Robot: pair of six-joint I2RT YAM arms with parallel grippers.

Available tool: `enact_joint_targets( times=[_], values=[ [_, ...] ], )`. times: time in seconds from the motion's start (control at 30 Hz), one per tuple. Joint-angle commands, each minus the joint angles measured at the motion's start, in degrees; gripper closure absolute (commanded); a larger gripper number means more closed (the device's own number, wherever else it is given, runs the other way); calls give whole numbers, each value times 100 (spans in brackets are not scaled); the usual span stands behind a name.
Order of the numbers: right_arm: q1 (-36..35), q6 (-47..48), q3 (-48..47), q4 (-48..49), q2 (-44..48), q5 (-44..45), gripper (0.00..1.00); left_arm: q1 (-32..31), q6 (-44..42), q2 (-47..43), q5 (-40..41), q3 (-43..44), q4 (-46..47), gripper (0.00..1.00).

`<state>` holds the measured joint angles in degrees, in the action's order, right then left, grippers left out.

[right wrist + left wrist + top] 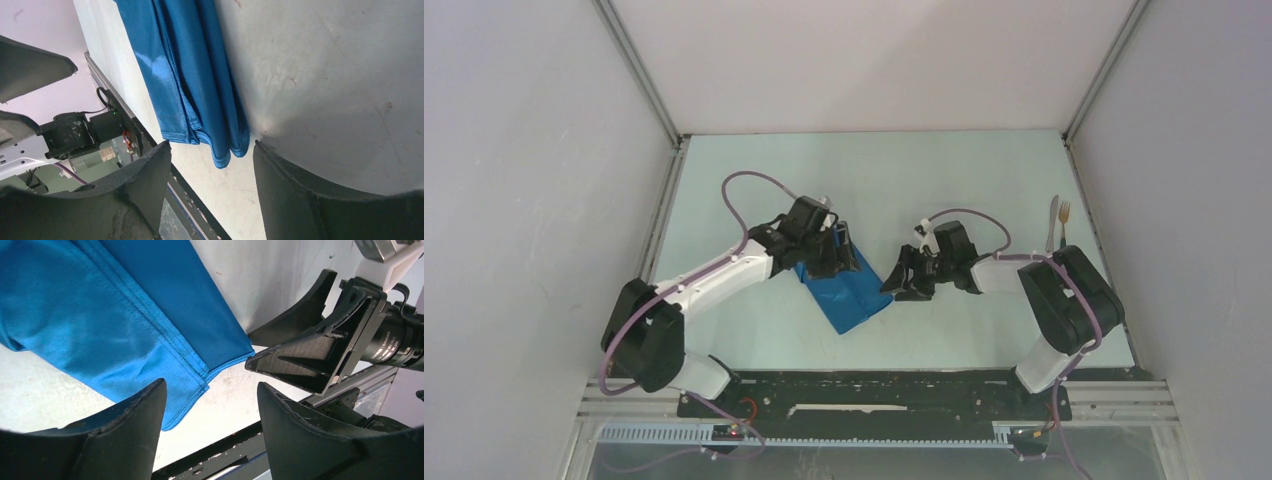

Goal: Fold the napkin into a case and place the utensils inside
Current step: Pick up the 2/3-rectangle-folded napkin from the center of the board.

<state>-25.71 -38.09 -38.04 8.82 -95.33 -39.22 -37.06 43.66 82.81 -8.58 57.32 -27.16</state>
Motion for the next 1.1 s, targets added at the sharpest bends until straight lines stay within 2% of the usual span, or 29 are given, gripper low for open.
enact_joint_targets(
  times=[0.0, 0.23, 0.3, 0.47, 0.6, 0.67, 0.73, 0.93, 1.07],
  values=[
    [-100, -166, 44, 353, -79, 95, 31, 173, 145, -351, -173, -118, 42, 28],
    [-131, -216, 43, 477, -162, 142, 37, 268, 106, -528, -156, -204, -45, 27],
    [-128, -168, 46, 509, -140, 186, 44, 302, 97, -541, -155, -224, -65, 28],
    [-210, 85, -30, 556, 58, 222, 69, 519, 251, -598, -304, -380, 12, 34],
    [-469, 523, -308, 50, 402, 687, 82, 909, 573, -429, -649, -571, 244, 41],
    [-652, 787, -493, -292, 574, 996, 90, 1051, 734, -209, -921, -584, 418, 41],
    [-830, 1008, -676, -556, 630, 1249, 98, 1088, 844, 25, -1010, -460, 448, 37],
    [-1305, 1402, -1082, -1102, 751, 1823, 100, 1095, 1112, 681, -1124, 146, 318, 30],
    [-1466, 1512, -1231, -1214, 806, 1883, 100, 1122, 1094, 1259, -1121, 773, -284, 30]
  ],
)
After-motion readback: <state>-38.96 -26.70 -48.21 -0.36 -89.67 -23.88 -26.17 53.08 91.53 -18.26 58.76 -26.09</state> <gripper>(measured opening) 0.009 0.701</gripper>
